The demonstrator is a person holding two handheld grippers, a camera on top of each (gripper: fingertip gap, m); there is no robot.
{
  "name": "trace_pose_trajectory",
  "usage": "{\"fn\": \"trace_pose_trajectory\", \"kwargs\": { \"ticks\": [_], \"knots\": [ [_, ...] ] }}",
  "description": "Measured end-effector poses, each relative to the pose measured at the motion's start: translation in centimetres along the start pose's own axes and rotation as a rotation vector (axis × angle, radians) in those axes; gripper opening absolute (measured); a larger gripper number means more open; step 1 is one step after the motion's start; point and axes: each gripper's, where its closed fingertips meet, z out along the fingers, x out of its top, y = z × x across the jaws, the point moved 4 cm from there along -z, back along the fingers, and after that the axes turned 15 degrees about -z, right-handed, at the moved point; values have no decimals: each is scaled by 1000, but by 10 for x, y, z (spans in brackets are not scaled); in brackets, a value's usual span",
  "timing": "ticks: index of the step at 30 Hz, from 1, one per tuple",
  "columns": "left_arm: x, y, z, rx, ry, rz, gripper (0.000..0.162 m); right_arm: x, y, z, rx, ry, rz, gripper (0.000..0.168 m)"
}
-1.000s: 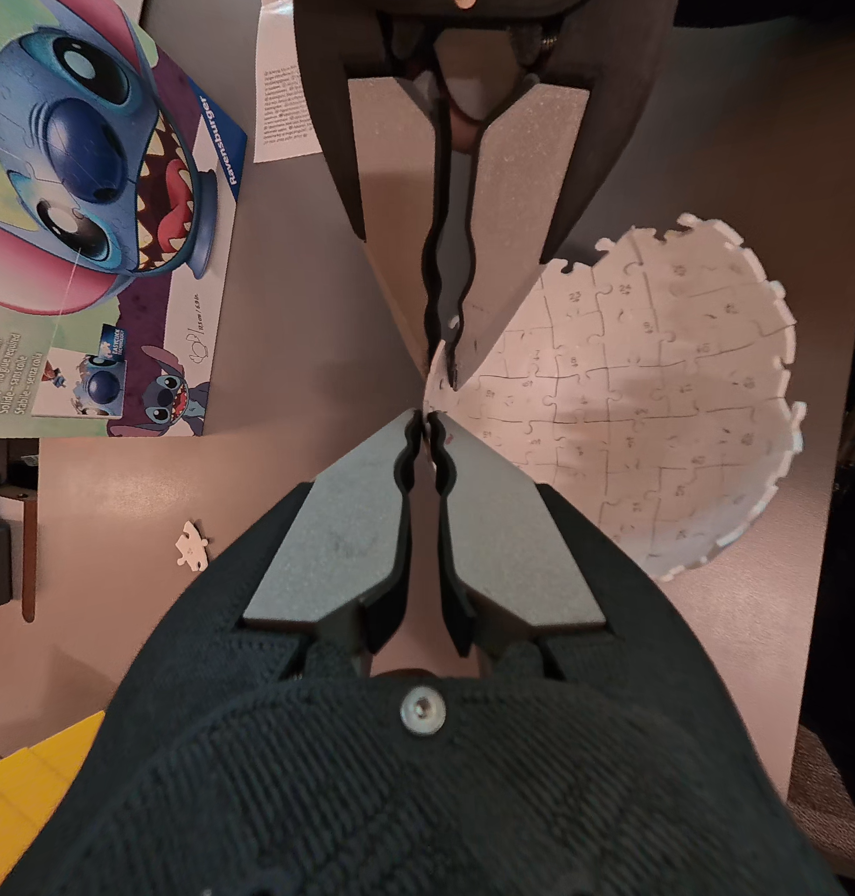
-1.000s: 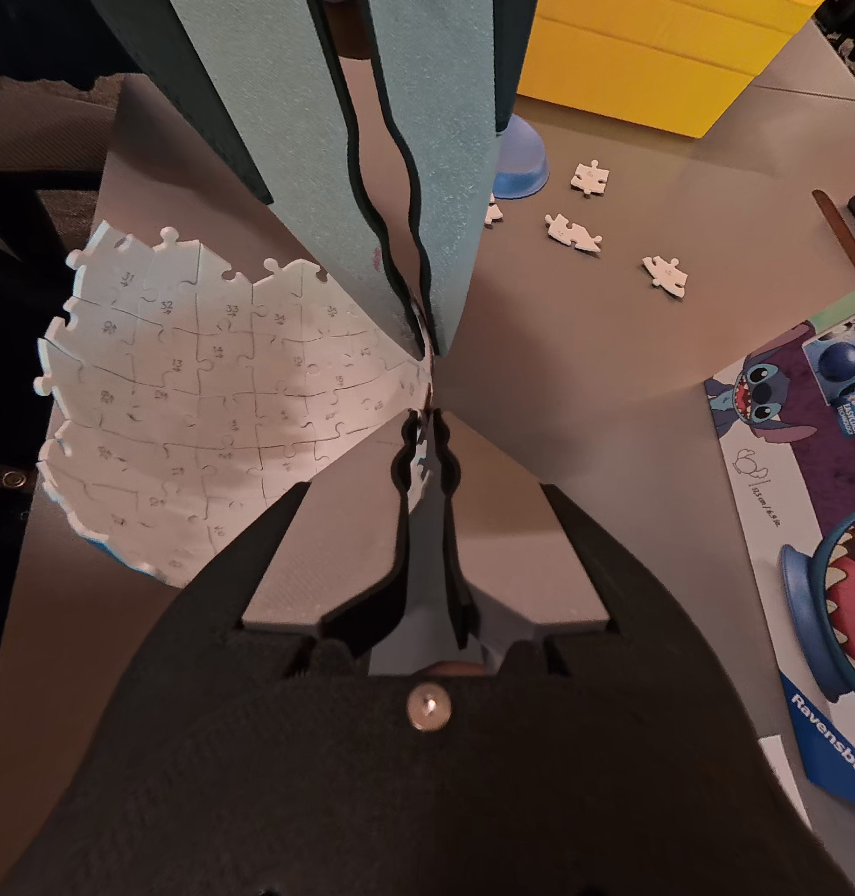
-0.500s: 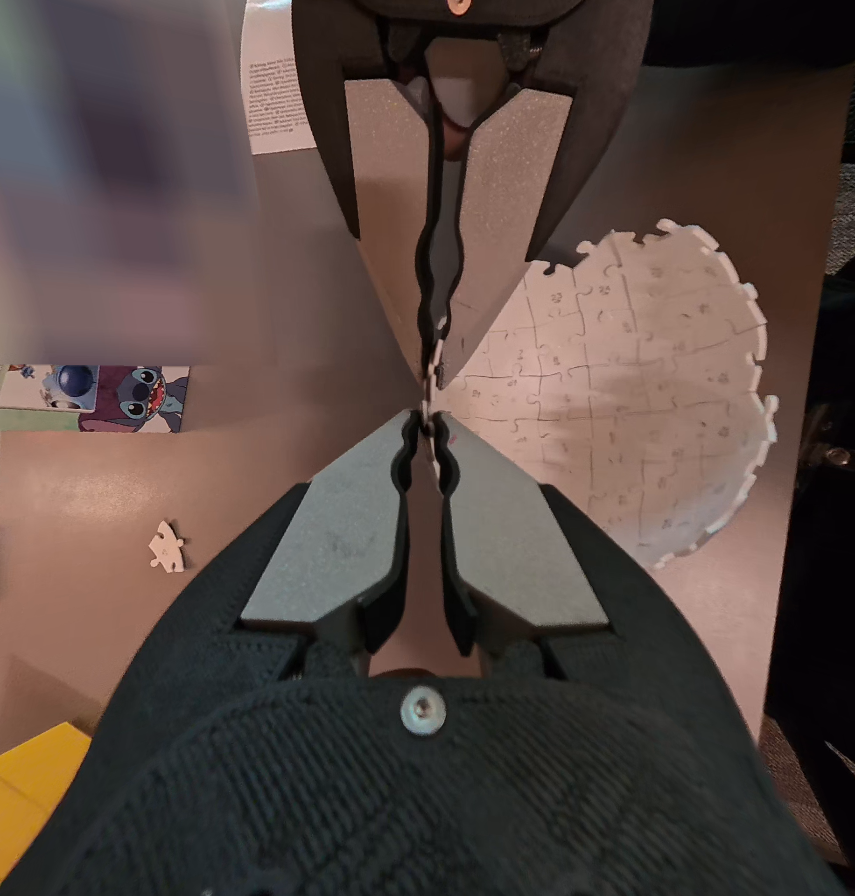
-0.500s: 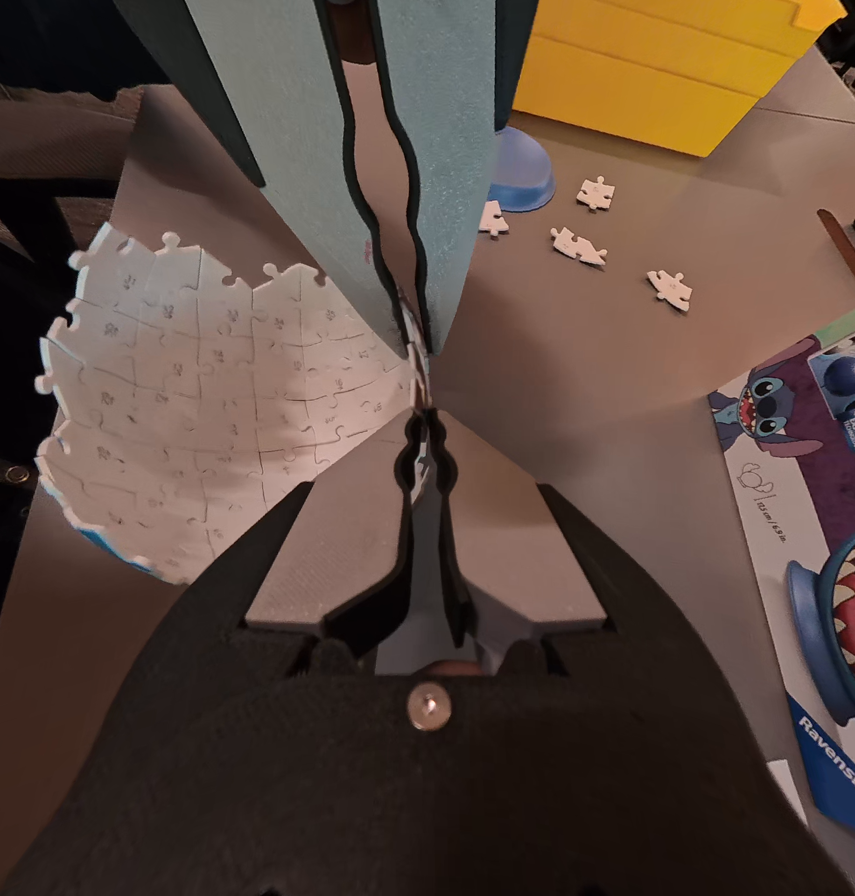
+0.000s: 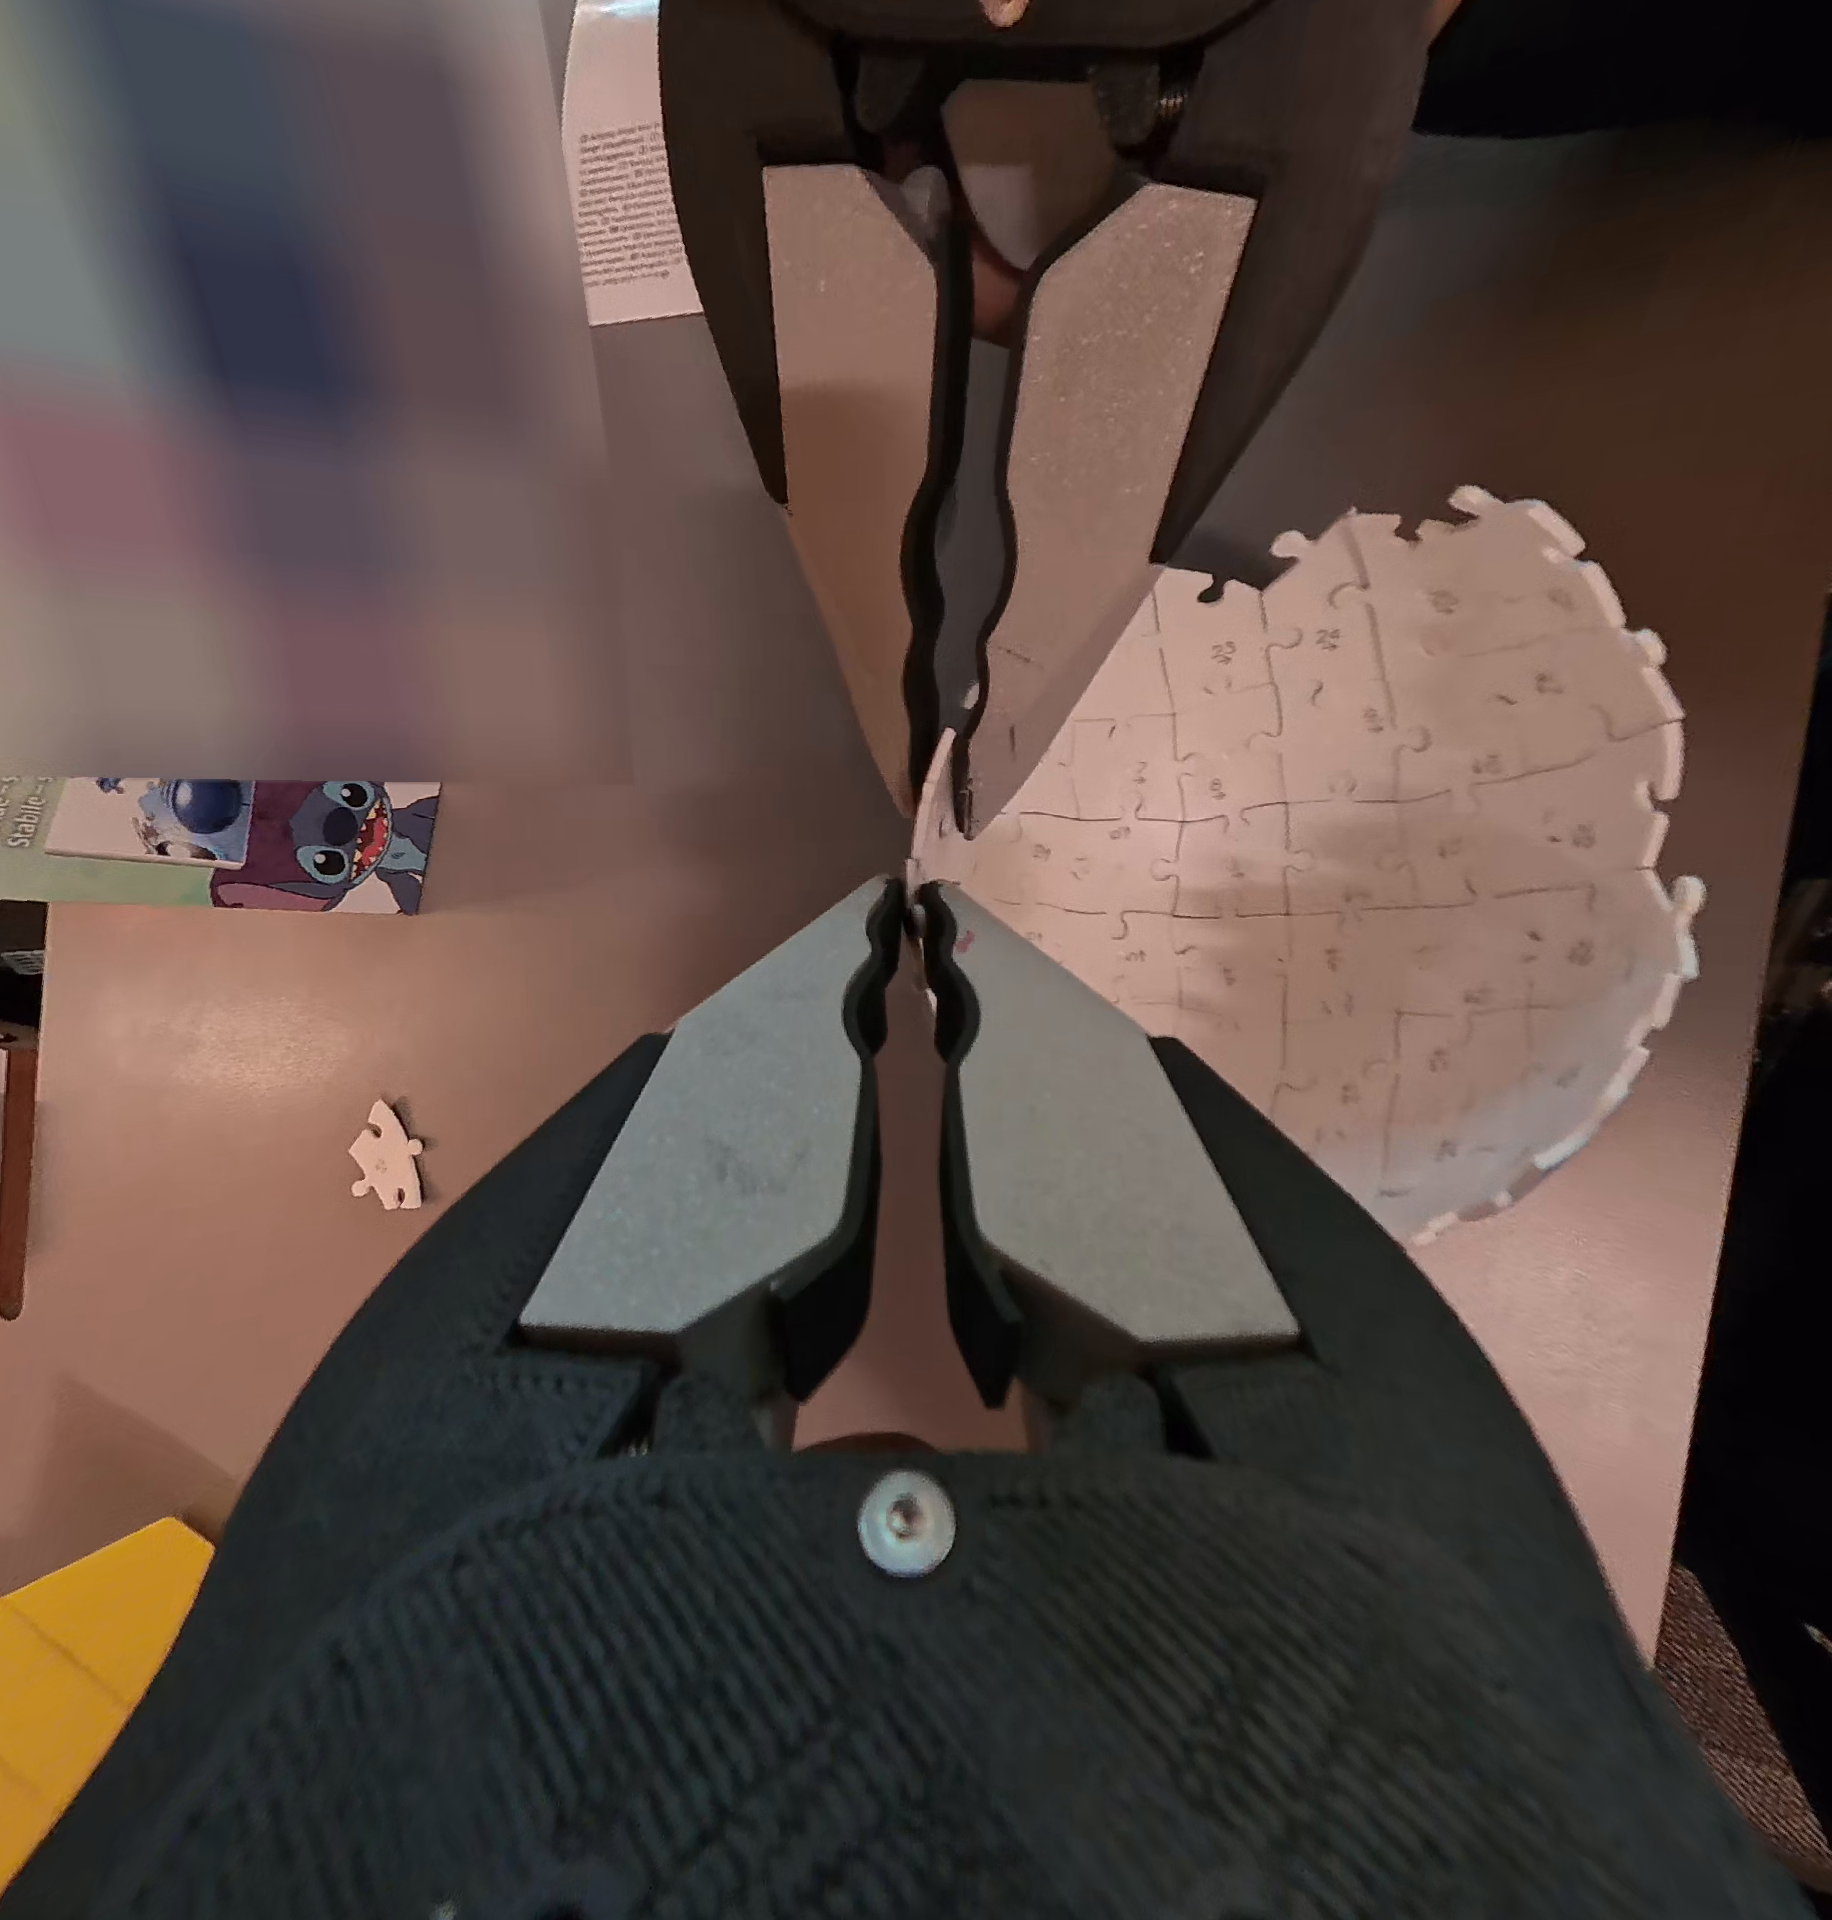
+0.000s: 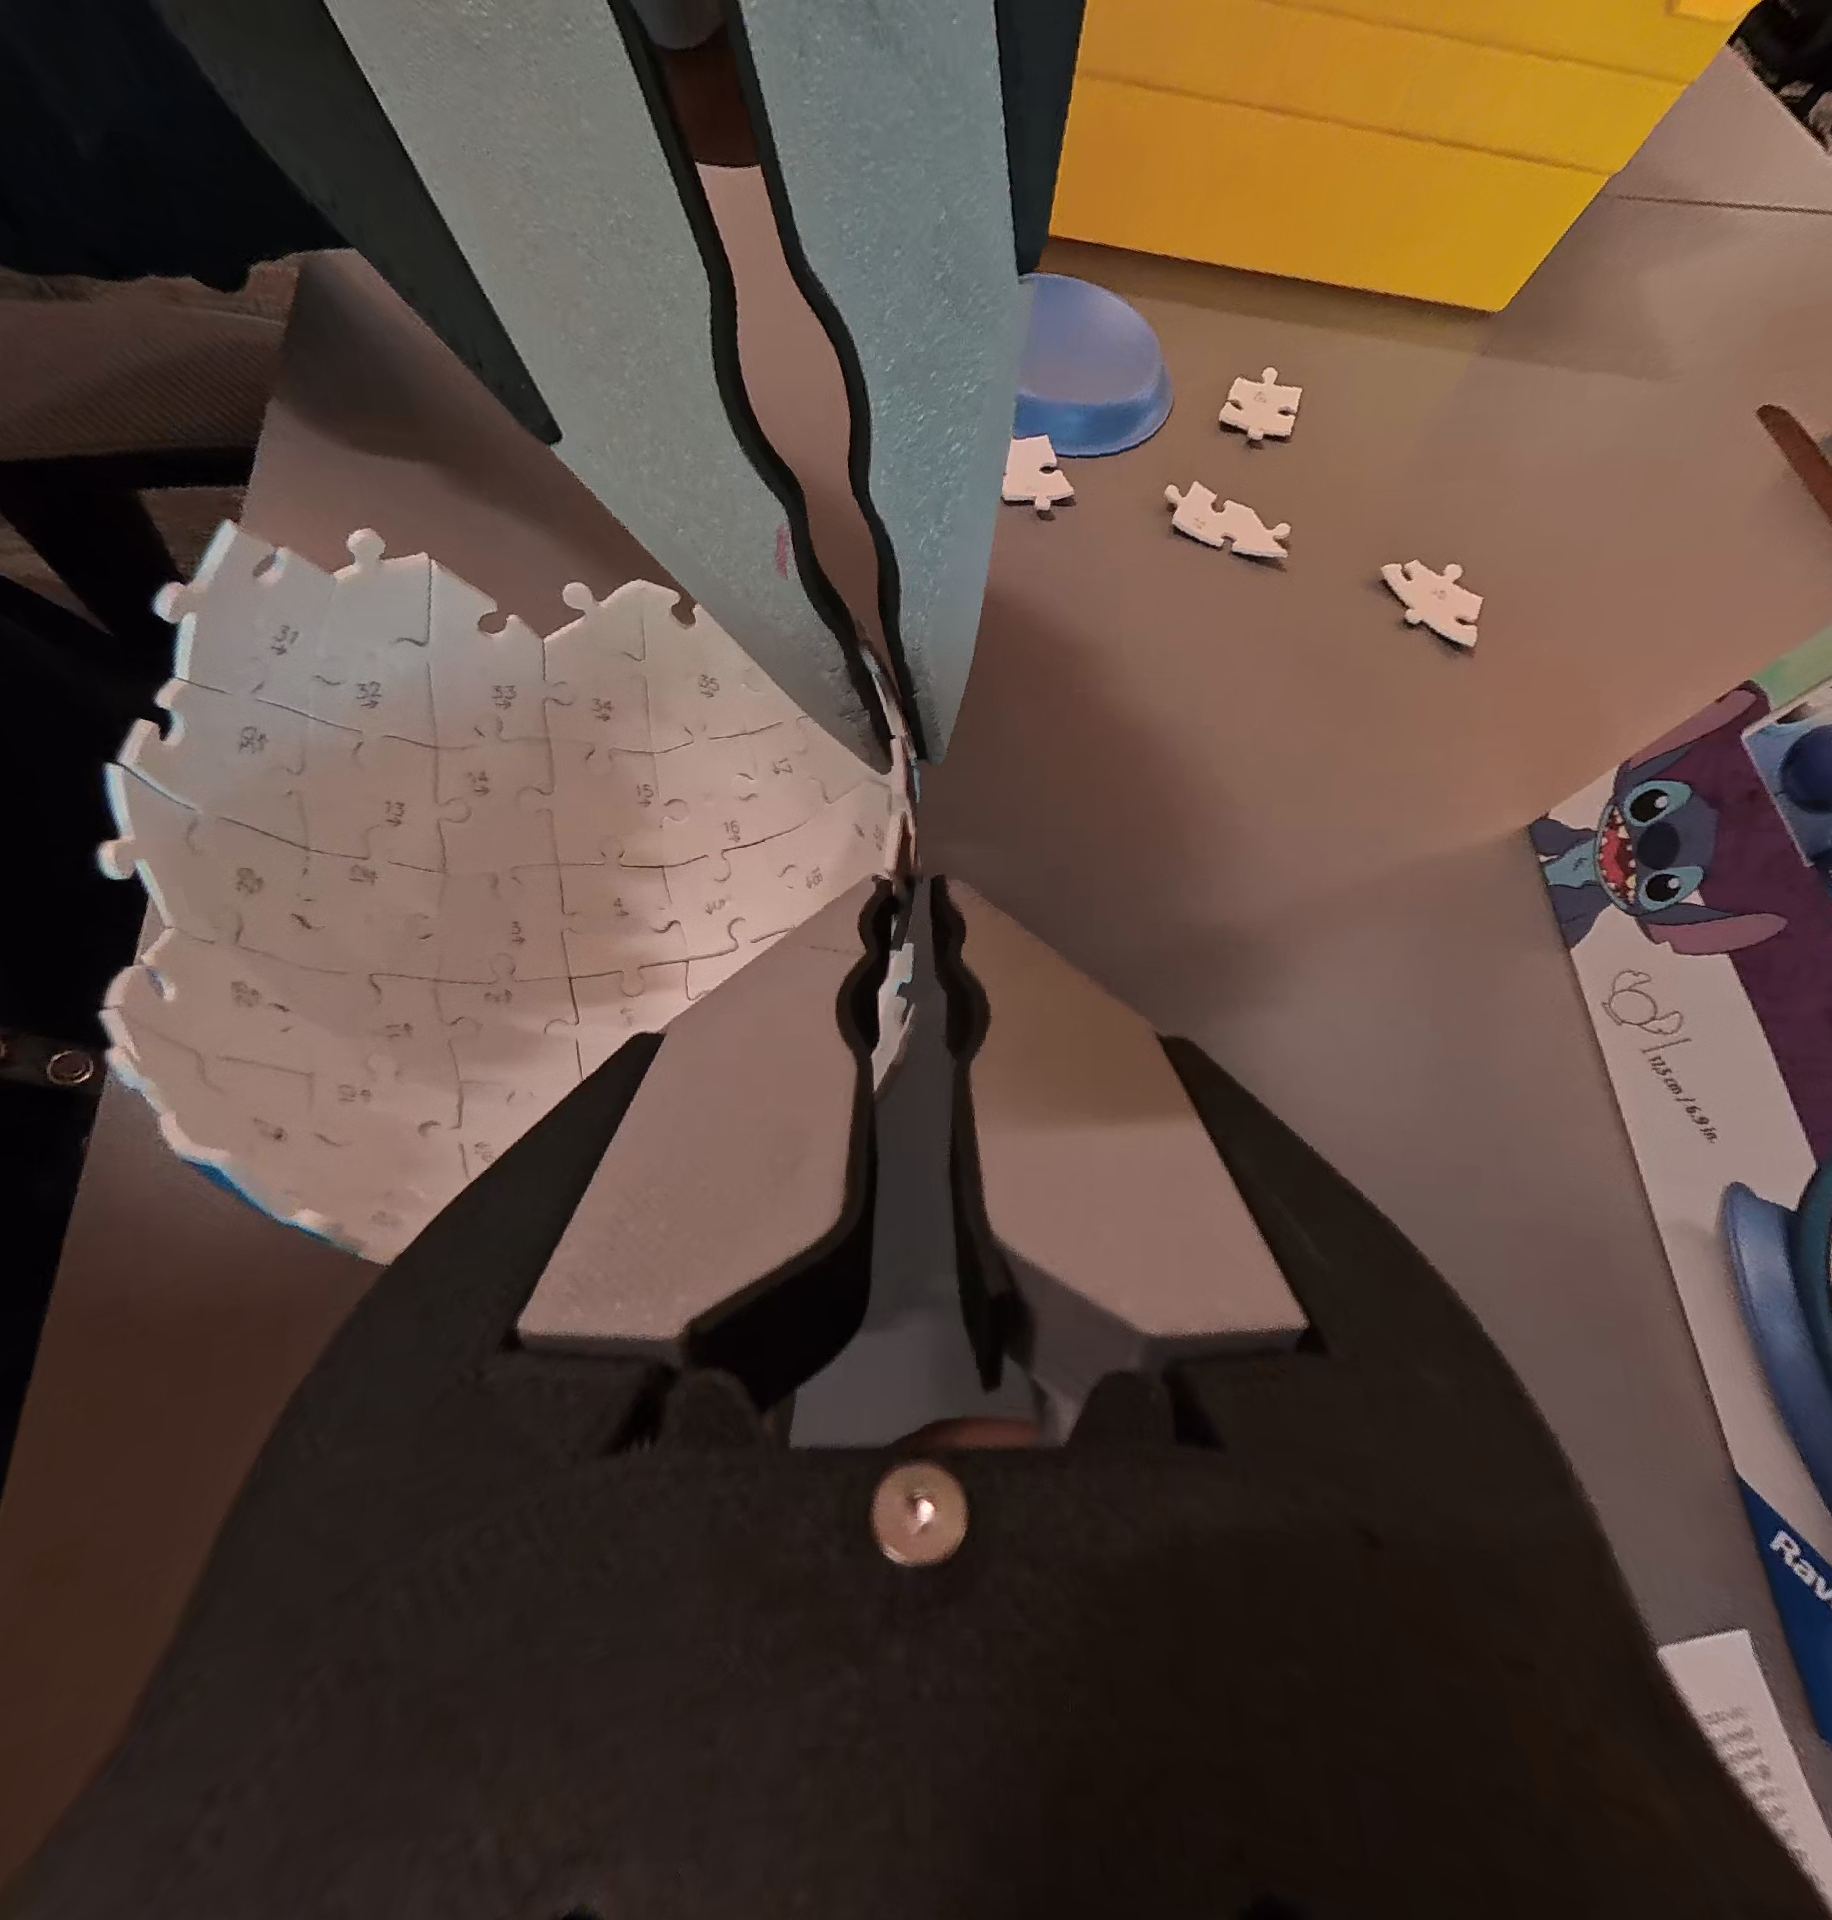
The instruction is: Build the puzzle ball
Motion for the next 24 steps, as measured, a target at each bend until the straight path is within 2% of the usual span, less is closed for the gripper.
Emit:
{"fn": "trace_pose_trajectory", "kwargs": {
  "ticks": [5,8,18,24],
  "knots": [
    [0,0,-1,-3,-2,-2,1,6,3,-4,-24,43,3,6],
    [0,-1,-1,4,-4,-1,1,6,3,-2,-28,43,-12,0],
    [-4,-2,3,-37,-35,-54,1,4,1,2,-16,23,-22,0],
    [-5,0,5,-89,-53,-91,8,6,1,1,-30,37,-27,0]
  ]
}}
